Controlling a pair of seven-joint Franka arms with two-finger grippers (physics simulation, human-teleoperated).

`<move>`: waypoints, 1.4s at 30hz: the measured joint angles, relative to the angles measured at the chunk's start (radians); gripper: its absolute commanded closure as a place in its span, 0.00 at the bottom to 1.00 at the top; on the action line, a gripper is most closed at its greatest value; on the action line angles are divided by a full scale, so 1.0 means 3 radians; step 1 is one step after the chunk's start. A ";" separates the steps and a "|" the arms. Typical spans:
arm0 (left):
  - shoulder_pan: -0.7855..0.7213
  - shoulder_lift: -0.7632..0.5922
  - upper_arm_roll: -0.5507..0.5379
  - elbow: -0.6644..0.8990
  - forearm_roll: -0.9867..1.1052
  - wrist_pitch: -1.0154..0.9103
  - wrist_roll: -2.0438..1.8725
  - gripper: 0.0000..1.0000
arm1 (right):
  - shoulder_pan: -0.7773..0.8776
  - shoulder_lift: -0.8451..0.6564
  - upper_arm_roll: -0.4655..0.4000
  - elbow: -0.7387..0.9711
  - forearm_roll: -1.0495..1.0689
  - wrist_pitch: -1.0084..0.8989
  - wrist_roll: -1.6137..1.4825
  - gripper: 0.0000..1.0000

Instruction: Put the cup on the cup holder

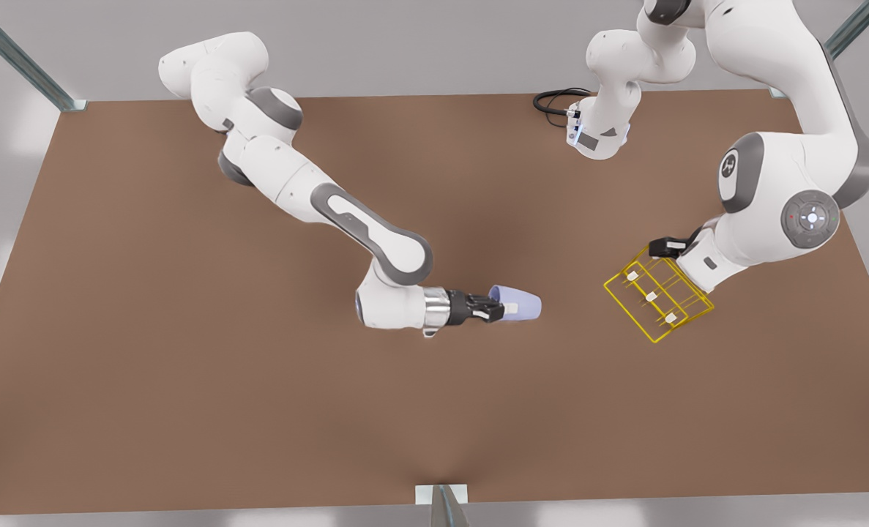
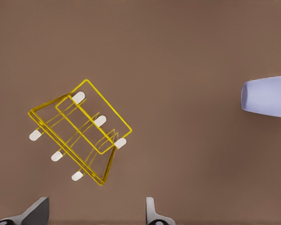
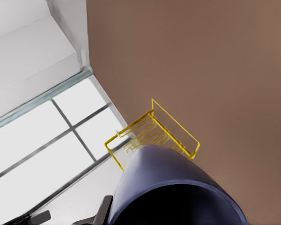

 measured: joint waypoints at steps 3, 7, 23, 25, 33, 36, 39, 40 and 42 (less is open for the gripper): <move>-0.0017 0.0036 -0.0016 -0.0013 0.0002 0.0014 -0.0042 0.00 | 0.0043 0.0080 -0.0097 -0.0065 -0.0356 0.0034 0.0216 0.79; -0.0057 0.0030 -0.0020 -0.0040 0.0003 0.0052 -0.0111 0.00 | 0.0090 0.0155 -0.0216 -0.0068 -0.0652 0.0062 0.0466 0.79; -0.0074 -0.0038 -0.0019 -0.0127 0.0004 0.0114 -0.0301 0.00 | 0.0108 0.0174 -0.0377 -0.0144 -0.1151 0.0051 0.1163 0.31; -0.0095 -0.0037 -0.0019 -0.0144 0.0000 0.0115 -0.0335 0.00 | 0.0041 0.0095 -0.0438 -0.0236 -0.1321 -0.0040 0.1204 0.31; -0.0547 0.0369 -0.0195 -0.0078 -0.0116 0.0348 -0.1145 0.00 | -0.0206 -0.0258 -0.0770 -0.0284 -0.1528 -0.0795 0.1250 0.26; -0.0580 0.0502 -0.0211 -0.0196 -0.0297 0.0708 -0.1719 0.00 | -0.0428 -0.0634 -0.1044 -0.0260 -0.1540 -0.1212 0.1259 0.00; -0.0664 0.0747 -0.0213 -0.0376 -0.0447 0.1222 -0.2507 0.00 | -0.1054 -0.1914 -0.1386 -0.0989 -0.2045 -0.1722 0.1188 0.00; -0.0755 0.0810 -0.0212 -0.0423 -0.0474 0.1397 -0.2803 0.00 | -0.1235 -0.2339 -0.1415 -0.1266 -0.2364 -0.1856 0.1113 0.00; -0.0875 0.0948 -0.0213 -0.0410 -0.0503 0.1689 -0.3420 0.00 | -0.1475 -0.2767 -0.1588 -0.1495 -0.2852 -0.2102 0.0901 0.00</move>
